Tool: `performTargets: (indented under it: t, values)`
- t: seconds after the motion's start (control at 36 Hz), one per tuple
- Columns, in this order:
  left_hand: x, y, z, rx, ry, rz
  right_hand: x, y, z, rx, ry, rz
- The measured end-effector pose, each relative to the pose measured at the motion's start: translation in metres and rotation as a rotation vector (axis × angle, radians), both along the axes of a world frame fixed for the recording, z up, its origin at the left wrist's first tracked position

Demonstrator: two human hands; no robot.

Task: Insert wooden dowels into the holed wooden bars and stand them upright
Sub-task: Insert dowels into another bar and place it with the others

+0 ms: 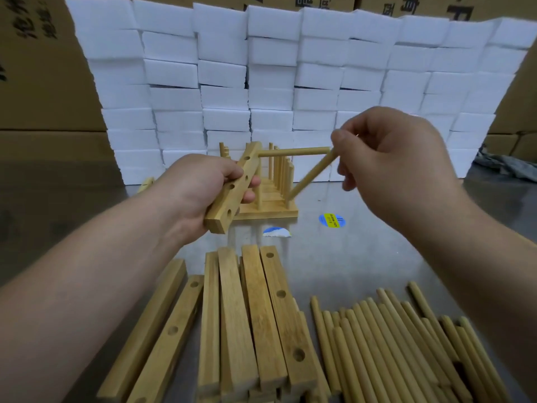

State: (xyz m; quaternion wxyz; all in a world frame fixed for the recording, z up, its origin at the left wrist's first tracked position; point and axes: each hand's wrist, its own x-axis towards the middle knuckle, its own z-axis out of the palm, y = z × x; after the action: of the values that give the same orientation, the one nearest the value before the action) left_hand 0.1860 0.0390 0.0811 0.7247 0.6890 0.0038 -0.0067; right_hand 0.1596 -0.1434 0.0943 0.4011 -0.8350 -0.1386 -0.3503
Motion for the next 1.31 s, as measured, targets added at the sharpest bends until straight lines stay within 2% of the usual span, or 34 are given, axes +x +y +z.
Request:
performTargets:
  t: [0.11, 0.42, 0.78, 1.08, 1.31]
  values:
    - [0.000, -0.001, 0.000, 0.014, -0.011, -0.011, 0.000, 0.007, -0.008, 0.142, 0.048, 0.122]
    - [-0.004, -0.003, 0.004, -0.060, -0.001, -0.031, -0.001, 0.013, -0.013, 0.200, 0.074, 0.183]
    - [-0.004, -0.003, 0.004, -0.059, 0.001, -0.019, -0.009, 0.016, -0.012, 0.107, 0.078, 0.234]
    - [-0.005, -0.003, 0.005, -0.046, 0.005, 0.025, -0.012, 0.017, -0.010, 0.141, 0.168, 0.270]
    - [-0.004, -0.003, 0.005, -0.036, -0.020, 0.035, -0.005, 0.013, -0.012, 0.043, 0.234, 0.175]
